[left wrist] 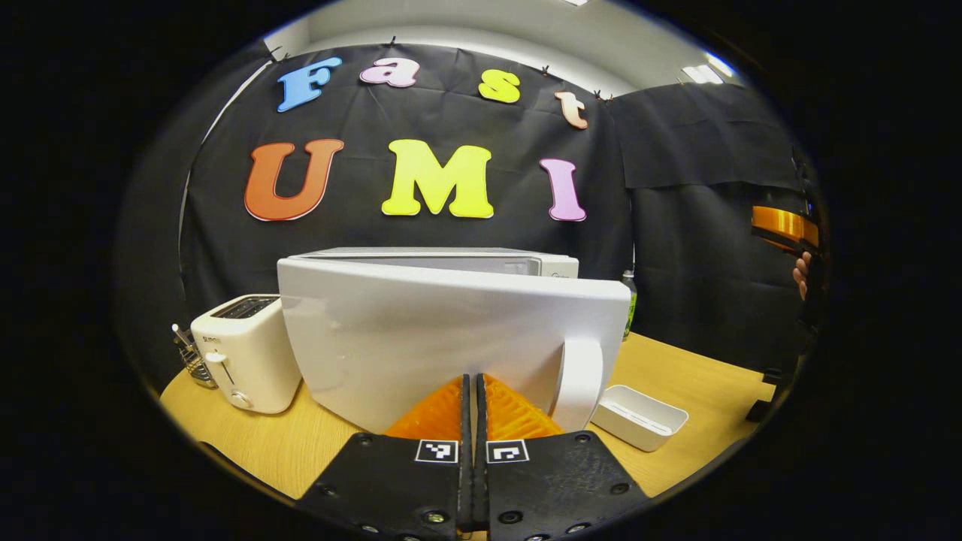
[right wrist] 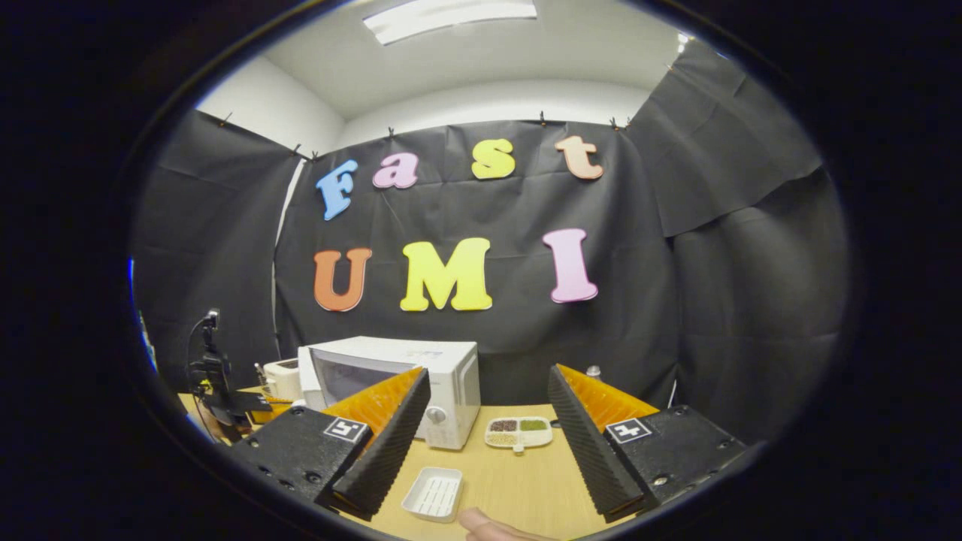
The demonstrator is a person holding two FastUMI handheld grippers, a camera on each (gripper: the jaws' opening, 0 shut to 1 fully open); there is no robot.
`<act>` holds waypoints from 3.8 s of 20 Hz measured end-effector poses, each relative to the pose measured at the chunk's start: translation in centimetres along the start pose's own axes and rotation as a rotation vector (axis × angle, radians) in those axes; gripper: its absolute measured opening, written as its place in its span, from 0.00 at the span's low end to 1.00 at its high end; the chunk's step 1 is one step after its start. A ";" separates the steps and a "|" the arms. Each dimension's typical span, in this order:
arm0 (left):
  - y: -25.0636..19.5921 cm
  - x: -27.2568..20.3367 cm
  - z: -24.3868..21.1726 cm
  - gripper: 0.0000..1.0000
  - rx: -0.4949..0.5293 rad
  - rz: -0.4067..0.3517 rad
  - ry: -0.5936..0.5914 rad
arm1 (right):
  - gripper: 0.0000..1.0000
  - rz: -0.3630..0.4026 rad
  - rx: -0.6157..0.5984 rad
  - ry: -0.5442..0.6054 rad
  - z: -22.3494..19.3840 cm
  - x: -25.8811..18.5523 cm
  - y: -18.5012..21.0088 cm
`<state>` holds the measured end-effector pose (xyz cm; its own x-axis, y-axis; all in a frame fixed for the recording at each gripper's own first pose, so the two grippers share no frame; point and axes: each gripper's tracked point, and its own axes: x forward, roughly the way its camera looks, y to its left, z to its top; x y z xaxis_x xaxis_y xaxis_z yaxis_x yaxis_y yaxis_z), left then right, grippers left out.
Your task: Open the microwave oven with the left hand, put the food in, and close the microwave oven.
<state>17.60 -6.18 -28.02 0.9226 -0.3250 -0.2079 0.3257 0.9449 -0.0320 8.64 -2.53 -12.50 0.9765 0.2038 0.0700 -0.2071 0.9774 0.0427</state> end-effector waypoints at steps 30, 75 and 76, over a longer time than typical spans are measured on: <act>-0.4 15.3 0.0 0.00 0.073 0.140 0.005 | 0.95 0.034 0.050 0.058 -6.2 3.6 -3.9; -8.0 -27.3 18.0 0.96 0.077 0.376 -0.153 | 1.00 -0.077 -0.010 -0.003 8.8 -14.8 6.8; -8.3 -27.8 17.9 0.96 0.074 0.372 -0.165 | 1.00 -0.080 -0.015 -0.010 9.1 -15.0 6.8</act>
<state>-7.03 -5.69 -4.45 0.9990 0.0312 -0.0321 -0.0282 0.9958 0.0875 -7.97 0.55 -4.14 0.9892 0.1244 0.0771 -0.1272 0.9913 0.0335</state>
